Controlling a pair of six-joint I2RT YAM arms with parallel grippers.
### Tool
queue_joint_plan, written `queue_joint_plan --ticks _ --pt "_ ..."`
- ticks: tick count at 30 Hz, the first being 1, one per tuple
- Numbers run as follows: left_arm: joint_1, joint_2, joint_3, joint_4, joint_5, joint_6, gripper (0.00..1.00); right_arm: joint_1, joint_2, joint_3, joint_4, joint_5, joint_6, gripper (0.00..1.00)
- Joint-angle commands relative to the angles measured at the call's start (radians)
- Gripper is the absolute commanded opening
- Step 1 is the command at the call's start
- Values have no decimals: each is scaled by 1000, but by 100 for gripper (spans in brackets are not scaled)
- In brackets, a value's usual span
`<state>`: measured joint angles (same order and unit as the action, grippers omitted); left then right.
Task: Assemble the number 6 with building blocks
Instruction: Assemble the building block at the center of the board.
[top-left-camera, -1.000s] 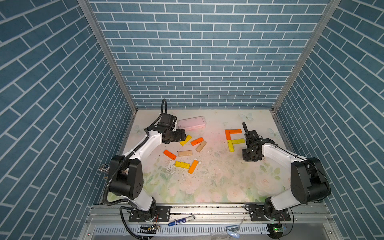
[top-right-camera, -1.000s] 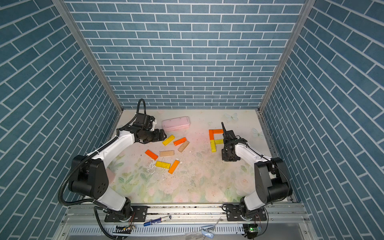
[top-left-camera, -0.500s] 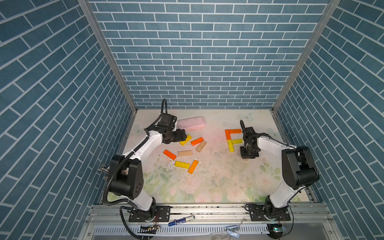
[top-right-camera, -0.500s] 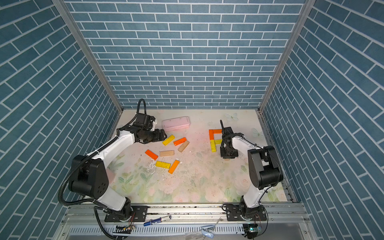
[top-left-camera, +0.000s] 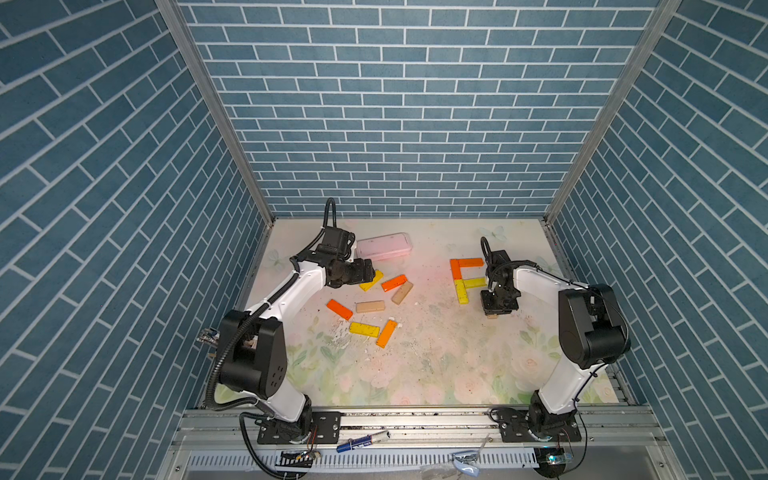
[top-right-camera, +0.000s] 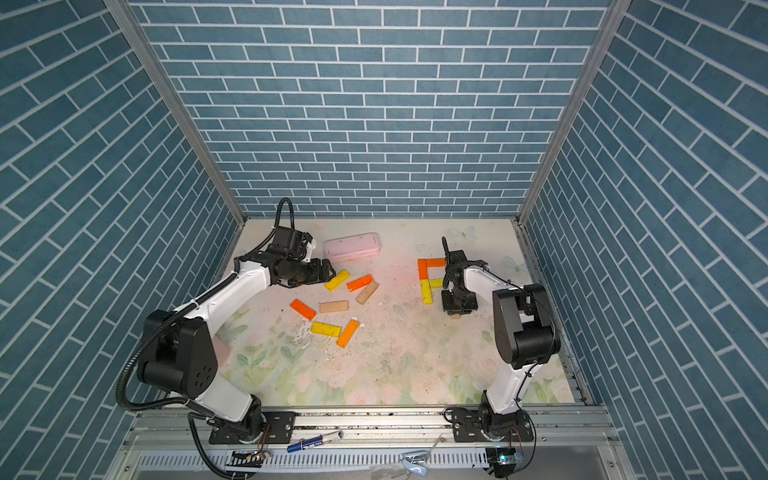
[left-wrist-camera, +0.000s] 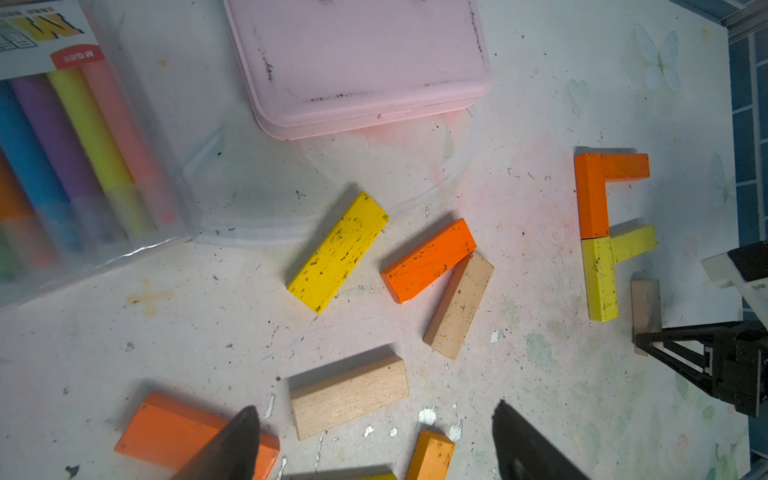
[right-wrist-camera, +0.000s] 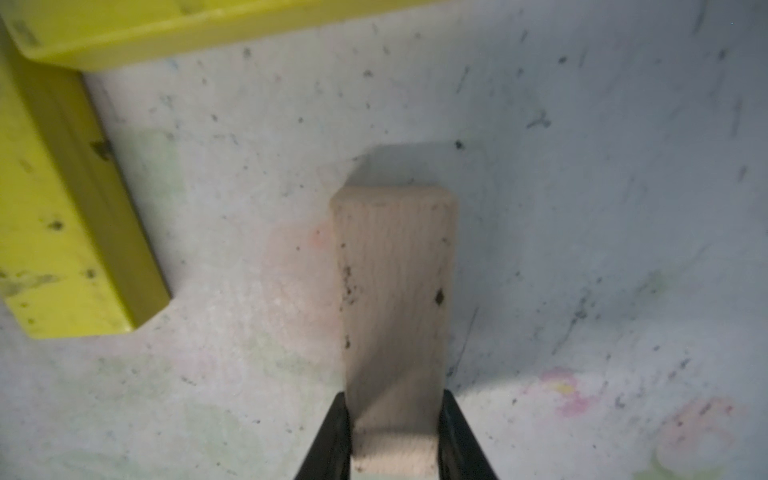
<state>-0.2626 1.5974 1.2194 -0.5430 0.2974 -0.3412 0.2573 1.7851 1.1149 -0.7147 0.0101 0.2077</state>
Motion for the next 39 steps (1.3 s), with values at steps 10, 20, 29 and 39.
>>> queue_joint_plan --ticks 10,20,29,39 --pt "-7 8 -3 2 3 13 88 -30 91 47 -78 18 -73 21" --pt "-10 8 3 -1 9 16 88 -33 59 89 -92 6 -85 46" --pt "-12 -13 2 -2 6 22 88 -39 -32 74 -34 10 -76 52" --pt "-12 -10 3 -5 -1 29 88 -52 25 79 36 16 -92 41"
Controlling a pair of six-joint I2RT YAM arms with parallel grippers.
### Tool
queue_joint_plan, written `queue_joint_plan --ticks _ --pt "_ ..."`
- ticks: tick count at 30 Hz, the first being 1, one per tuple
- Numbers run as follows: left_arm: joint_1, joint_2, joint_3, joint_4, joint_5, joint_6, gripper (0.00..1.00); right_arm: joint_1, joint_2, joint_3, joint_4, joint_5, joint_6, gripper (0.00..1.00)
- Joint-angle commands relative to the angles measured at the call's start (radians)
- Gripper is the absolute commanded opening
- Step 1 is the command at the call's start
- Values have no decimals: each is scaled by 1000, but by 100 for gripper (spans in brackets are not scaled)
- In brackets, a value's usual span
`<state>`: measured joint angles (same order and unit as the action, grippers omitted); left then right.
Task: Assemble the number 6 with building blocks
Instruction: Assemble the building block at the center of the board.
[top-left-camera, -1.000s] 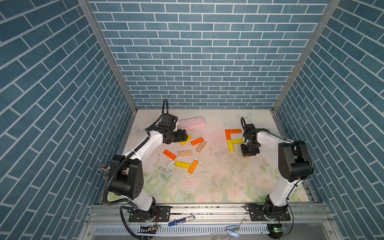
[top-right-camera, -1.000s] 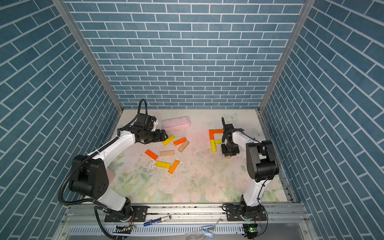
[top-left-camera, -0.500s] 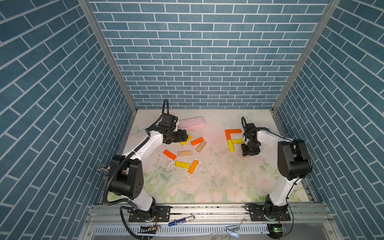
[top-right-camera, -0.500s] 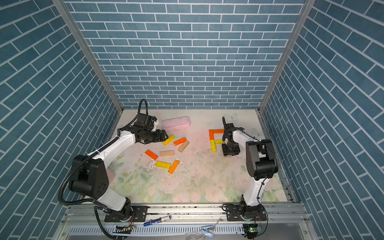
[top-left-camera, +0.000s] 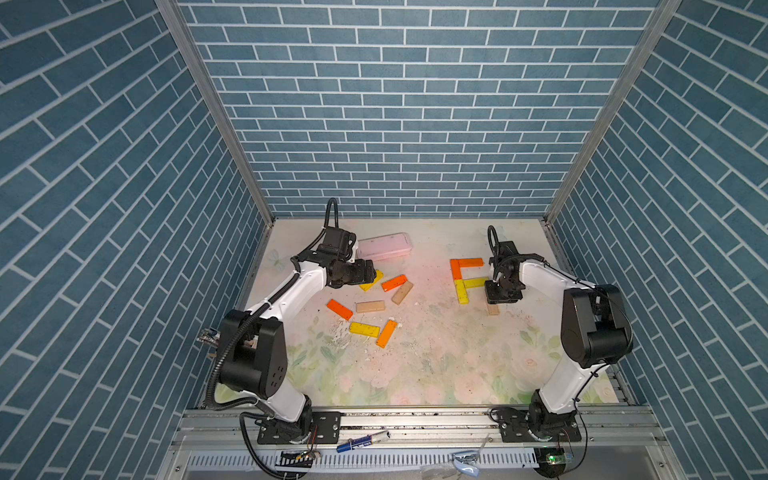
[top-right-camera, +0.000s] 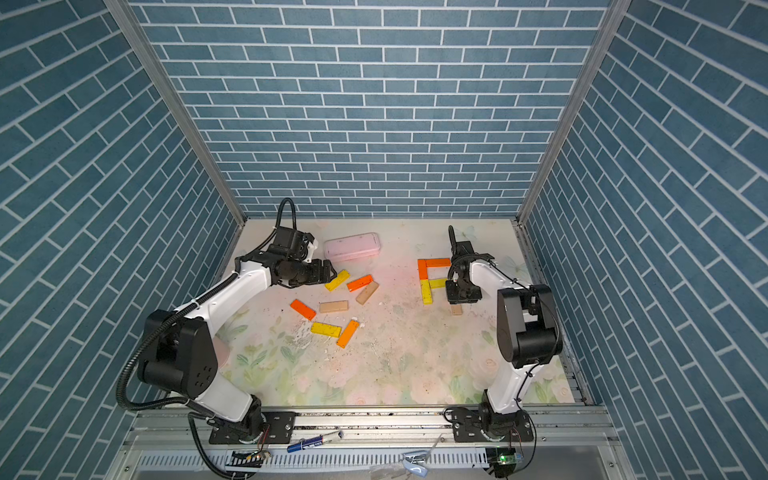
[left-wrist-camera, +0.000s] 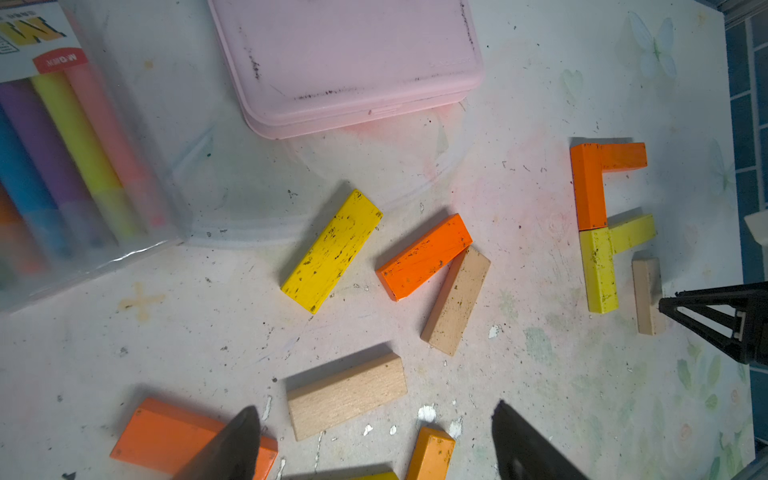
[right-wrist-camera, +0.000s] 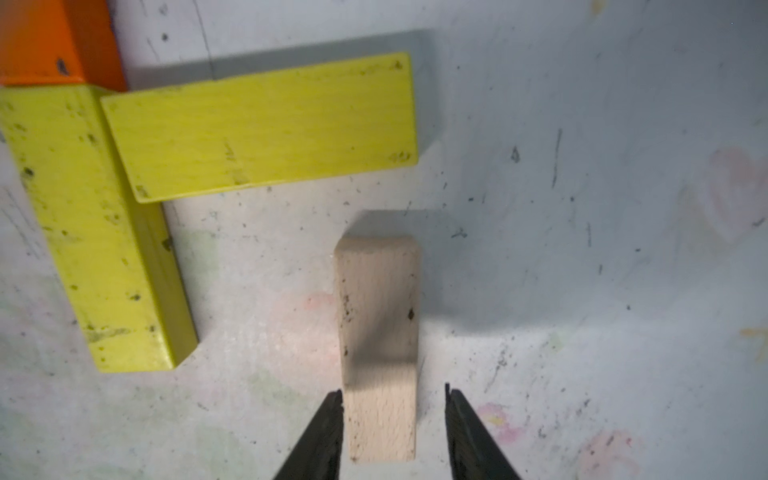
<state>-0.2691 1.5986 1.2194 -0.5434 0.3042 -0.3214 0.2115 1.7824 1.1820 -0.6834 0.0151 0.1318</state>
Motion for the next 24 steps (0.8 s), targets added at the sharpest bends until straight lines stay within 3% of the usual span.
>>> queue_joint_plan --ticks 1,24 --pt "-5 -10 3 -6 -10 10 88 -7 33 16 6 10 -20 41" --pt "-7 0 6 -10 -11 20 88 -6 -2 31 -1 -29 -37 46"
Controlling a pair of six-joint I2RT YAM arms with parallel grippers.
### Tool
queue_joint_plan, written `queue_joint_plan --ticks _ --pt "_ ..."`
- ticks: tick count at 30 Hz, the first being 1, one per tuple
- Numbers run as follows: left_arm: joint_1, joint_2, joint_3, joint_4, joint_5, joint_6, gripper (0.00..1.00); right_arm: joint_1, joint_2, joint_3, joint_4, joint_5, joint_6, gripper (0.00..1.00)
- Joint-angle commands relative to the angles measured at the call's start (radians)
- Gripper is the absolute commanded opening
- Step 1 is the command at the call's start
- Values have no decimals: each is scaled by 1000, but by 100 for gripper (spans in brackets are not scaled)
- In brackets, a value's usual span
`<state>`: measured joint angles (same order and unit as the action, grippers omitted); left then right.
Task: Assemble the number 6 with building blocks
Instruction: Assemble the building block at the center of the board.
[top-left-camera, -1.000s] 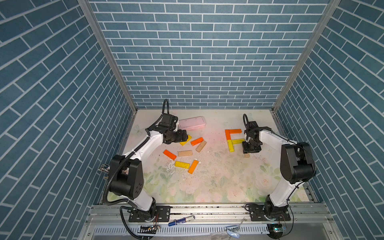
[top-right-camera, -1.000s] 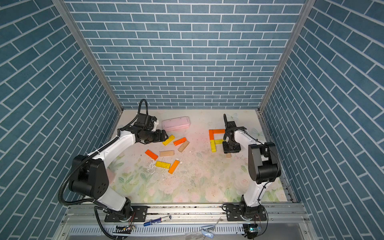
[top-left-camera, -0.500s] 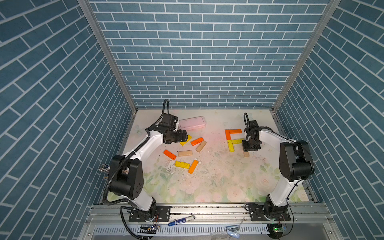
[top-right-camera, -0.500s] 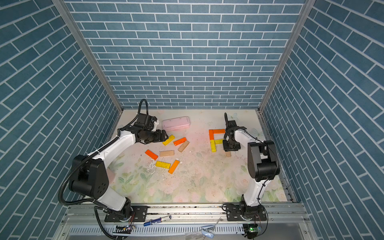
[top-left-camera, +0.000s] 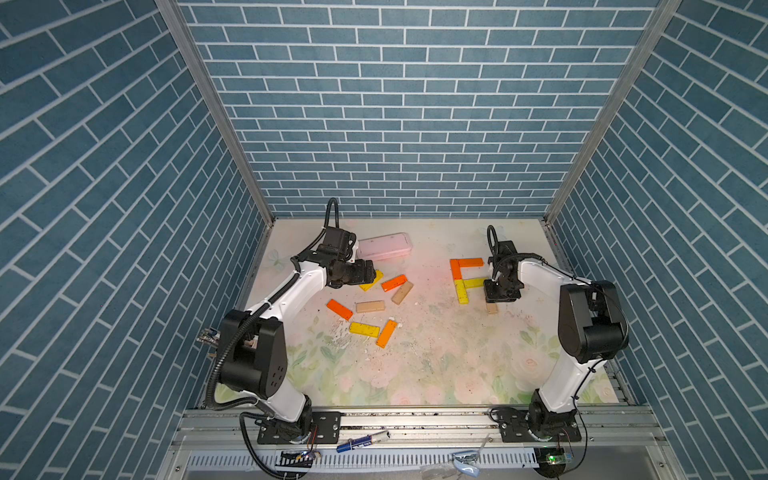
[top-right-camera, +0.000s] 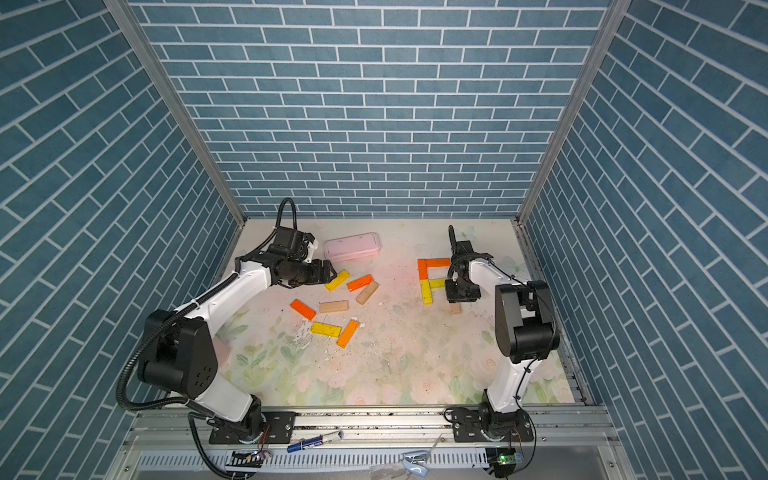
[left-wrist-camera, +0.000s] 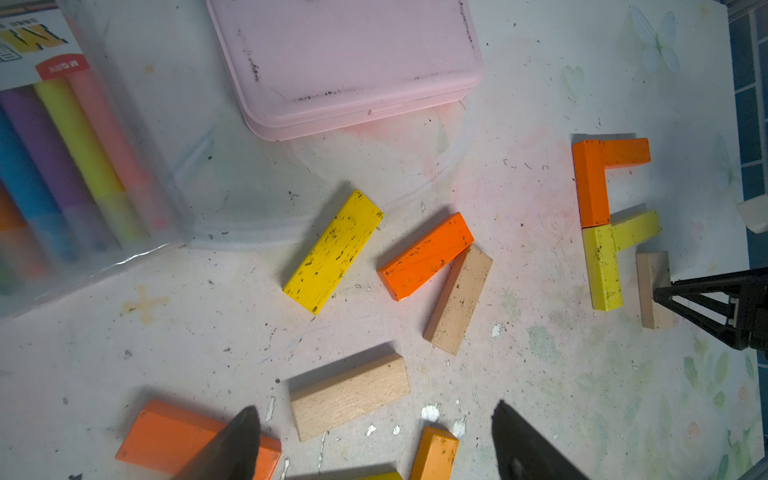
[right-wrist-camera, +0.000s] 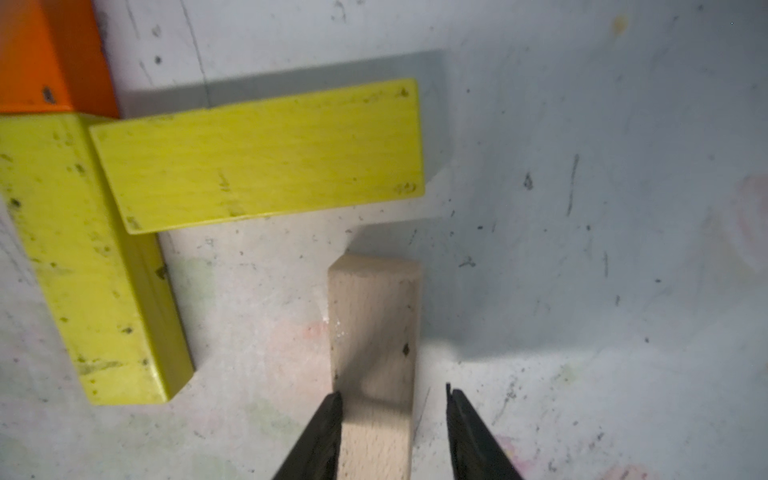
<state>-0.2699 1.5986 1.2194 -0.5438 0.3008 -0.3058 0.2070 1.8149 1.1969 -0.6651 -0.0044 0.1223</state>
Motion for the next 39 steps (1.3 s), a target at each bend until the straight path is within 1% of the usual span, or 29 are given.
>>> queue_joint_plan --ticks 1,4,10,17,25,30,35,39 --pt "-6 1 6 -9 -9 5 88 -2 -42 15 -19 -13 -29 47" --pt "-8 4 7 -10 -11 7 88 -2 -65 9 -18 -18 -26 50" --pt "-8 19 12 -14 -18 10 88 2 -78 4 -16 -28 -9 50" --pt "-8 37 21 -21 -29 20 88 9 -43 -11 20 -45 23 49" --pt "-9 55 29 -26 -30 24 88 17 18 2 25 -10 34 47" --pt "-10 58 31 -26 -31 26 88 20 47 12 24 -4 31 44" --pt "-11 63 31 -28 -30 29 88 21 63 22 22 -5 19 33" --pt "-12 67 32 -28 -30 30 88 21 67 24 19 4 11 31"
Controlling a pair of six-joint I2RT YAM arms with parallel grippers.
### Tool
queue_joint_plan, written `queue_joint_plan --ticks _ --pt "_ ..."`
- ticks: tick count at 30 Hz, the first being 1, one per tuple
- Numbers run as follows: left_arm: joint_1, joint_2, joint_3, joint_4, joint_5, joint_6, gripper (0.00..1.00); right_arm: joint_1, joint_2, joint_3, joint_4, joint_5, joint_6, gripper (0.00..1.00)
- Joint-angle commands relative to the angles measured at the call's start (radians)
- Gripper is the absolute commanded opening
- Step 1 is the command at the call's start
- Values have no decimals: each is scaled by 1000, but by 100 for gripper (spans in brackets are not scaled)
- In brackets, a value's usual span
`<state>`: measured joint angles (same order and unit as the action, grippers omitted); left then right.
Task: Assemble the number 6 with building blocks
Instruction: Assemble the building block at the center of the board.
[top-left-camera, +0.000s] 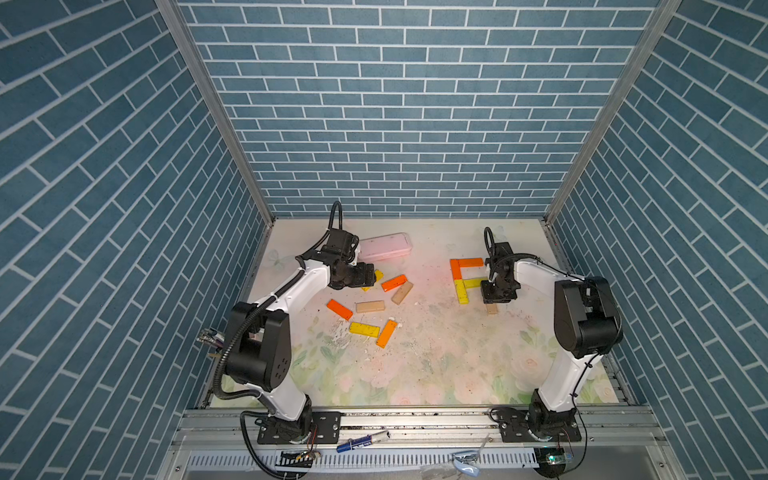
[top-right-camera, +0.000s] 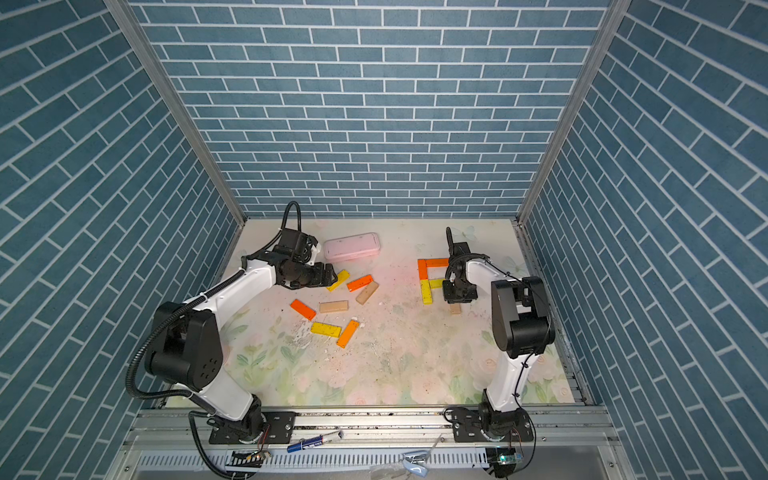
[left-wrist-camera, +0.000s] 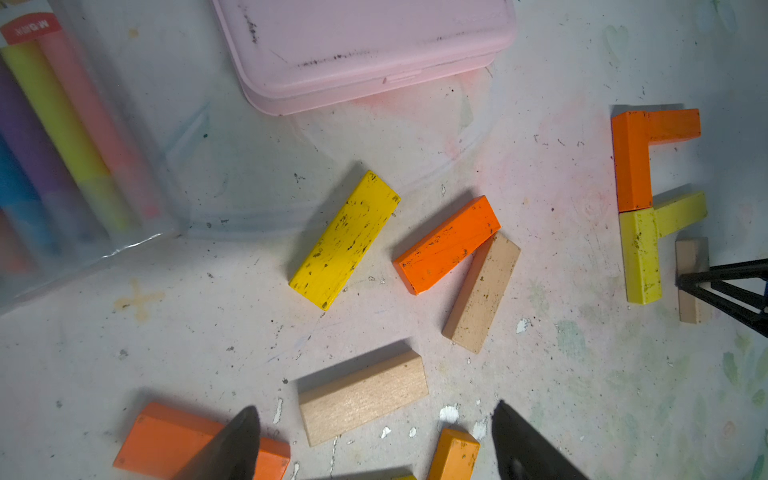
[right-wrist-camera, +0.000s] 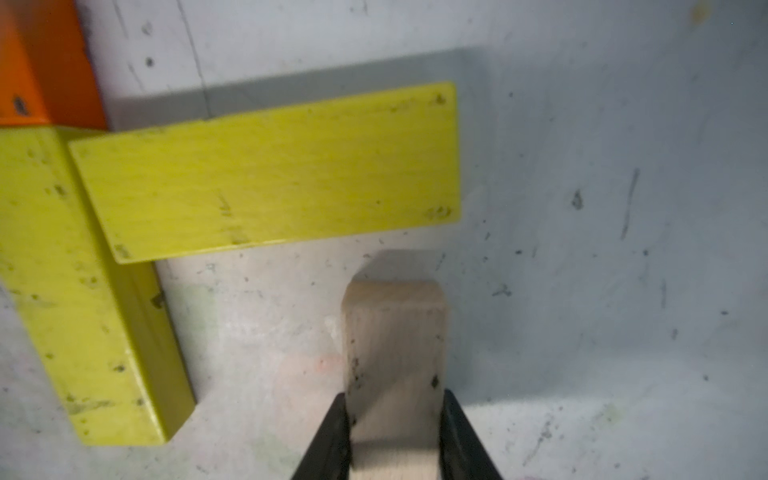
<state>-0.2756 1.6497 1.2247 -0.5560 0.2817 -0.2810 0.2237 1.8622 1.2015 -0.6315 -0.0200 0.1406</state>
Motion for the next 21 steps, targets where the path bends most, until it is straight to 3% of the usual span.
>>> queue_joint_plan --ticks 1,21 --pt "-7 17 27 -17 -11 5 88 4 22 21 -14 20 -10 31" --pt "-11 26 33 -19 -6 10 88 3 61 55 -17 49 -30 28"
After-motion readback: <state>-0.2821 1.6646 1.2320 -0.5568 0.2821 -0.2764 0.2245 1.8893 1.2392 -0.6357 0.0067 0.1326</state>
